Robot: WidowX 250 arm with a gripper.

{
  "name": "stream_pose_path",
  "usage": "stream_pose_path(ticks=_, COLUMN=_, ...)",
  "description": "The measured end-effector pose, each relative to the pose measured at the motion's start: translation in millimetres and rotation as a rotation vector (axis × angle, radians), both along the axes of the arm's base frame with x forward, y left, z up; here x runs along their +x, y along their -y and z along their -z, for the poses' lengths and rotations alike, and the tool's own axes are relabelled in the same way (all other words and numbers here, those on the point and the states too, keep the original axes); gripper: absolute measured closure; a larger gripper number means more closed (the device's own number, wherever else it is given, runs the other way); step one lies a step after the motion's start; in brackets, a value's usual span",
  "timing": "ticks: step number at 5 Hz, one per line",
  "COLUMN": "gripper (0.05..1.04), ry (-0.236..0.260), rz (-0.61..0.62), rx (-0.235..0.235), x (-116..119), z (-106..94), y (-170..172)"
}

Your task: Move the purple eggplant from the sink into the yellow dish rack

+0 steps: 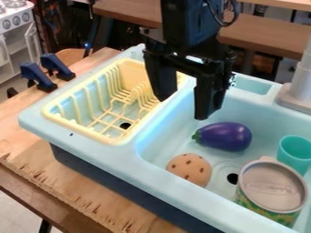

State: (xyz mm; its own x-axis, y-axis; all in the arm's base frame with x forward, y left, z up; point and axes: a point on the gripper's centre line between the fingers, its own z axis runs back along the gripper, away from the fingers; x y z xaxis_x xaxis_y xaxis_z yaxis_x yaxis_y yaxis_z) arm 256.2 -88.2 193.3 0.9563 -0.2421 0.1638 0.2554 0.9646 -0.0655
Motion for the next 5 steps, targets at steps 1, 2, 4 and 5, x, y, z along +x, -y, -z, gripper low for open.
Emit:
stream_pose_path(ticks=1, gripper=0.077, ry=-0.024, rz=0.02, rx=0.011, x=-1, z=7.1, y=-1)
stream_pose_path(ticks=2, gripper=0.077, ry=-0.048, rz=0.245, rx=0.022, x=5, z=14.7, y=-12)
stream_pose_path(ticks=4, gripper=0.077, ry=-0.031, rz=0.619, rx=0.049, x=25, z=22.6, y=-25)
stream_pose_path(ticks=5, gripper=0.077, ry=0.041, rz=0.736, rx=0.088, x=37, z=31.0, y=-21)
